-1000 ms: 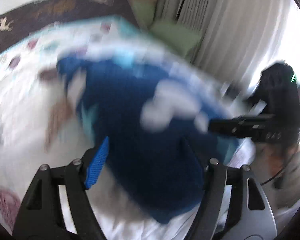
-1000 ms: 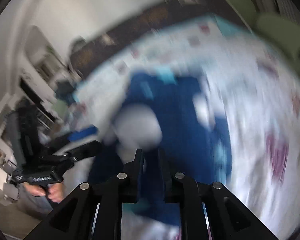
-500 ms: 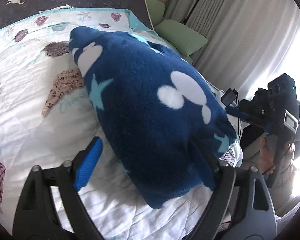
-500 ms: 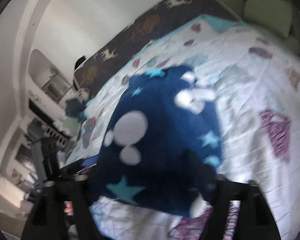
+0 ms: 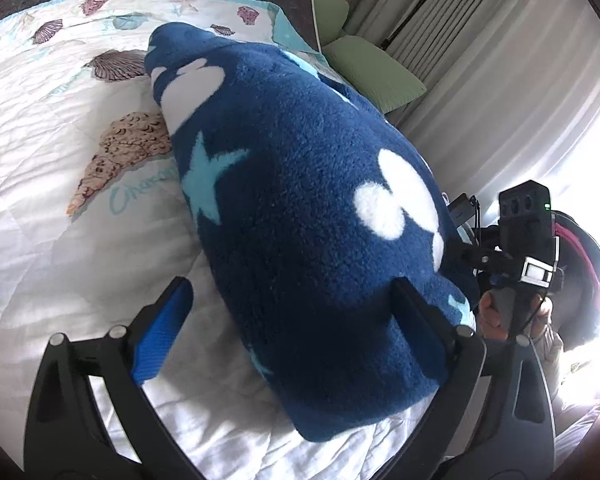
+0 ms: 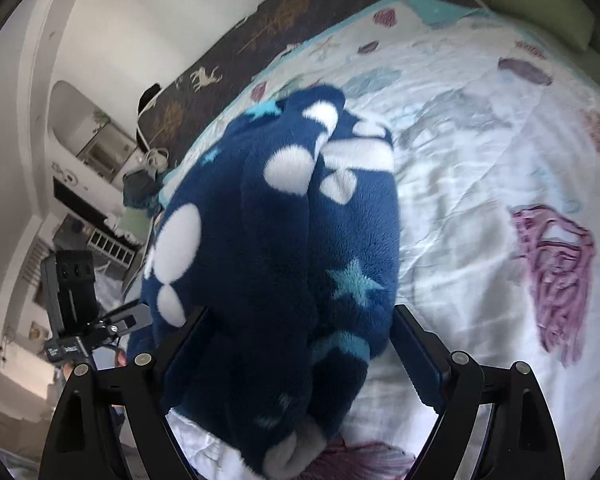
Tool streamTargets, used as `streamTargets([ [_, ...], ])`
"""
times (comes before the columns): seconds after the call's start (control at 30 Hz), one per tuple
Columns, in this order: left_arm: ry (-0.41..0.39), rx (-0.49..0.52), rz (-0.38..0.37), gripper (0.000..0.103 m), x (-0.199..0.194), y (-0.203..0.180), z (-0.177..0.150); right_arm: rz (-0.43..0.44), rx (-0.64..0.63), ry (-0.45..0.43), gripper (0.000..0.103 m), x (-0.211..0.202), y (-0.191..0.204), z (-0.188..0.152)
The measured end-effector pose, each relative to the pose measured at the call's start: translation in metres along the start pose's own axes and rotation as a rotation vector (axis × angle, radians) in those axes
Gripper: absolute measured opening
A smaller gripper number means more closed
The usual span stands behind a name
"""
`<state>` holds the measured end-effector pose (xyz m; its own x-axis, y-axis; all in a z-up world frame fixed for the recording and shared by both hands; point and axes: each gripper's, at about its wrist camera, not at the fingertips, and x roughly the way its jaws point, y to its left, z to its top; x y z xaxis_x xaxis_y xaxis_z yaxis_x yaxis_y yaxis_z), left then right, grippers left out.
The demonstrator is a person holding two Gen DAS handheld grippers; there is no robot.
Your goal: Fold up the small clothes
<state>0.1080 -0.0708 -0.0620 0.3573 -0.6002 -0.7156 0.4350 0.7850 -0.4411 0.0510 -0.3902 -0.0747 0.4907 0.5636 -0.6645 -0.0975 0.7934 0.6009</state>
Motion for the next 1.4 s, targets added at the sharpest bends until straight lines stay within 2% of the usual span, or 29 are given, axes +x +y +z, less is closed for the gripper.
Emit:
streamTargets([
  [0.2,0.02,-0.012,-0.045,0.103,0.012,0.01,0.006,0.114,0.05,0.047,0.103,0.018,-0.015,0.005],
  [0.43,0.076,-0.098,-0.193,0.103,0.035,0.029,0.017,0.197,0.011,0.083,0.103,0.037,-0.019,0.025],
  [0.73,0.104,-0.105,-0.276,0.103,0.048,0.031,0.033,0.297,-0.042,0.138,0.103,0.055,-0.014,0.042],
  [0.93,0.111,-0.147,-0.344,0.103,0.06,0.04,0.038,0.297,-0.042,0.144,0.103,0.064,-0.009,0.048],
  [1.03,0.097,-0.119,-0.354,0.103,0.07,0.038,0.04,0.295,-0.049,0.125,0.103,0.068,-0.003,0.05],
  [1.1,0.078,-0.098,-0.325,0.098,0.063,0.03,0.04,0.288,-0.047,0.103,0.1,0.065,0.0,0.047],
  [1.17,0.041,-0.059,-0.291,0.089,0.053,0.019,0.044,0.299,-0.03,0.08,0.086,0.057,0.004,0.044],
  [1.27,-0.029,0.002,-0.265,0.086,0.029,0.006,0.048,0.327,-0.038,0.033,0.073,0.04,0.012,0.045],
  [1.4,-0.128,0.087,-0.274,0.085,-0.004,-0.014,0.063,0.363,-0.105,-0.069,0.071,0.009,0.037,0.053],
])
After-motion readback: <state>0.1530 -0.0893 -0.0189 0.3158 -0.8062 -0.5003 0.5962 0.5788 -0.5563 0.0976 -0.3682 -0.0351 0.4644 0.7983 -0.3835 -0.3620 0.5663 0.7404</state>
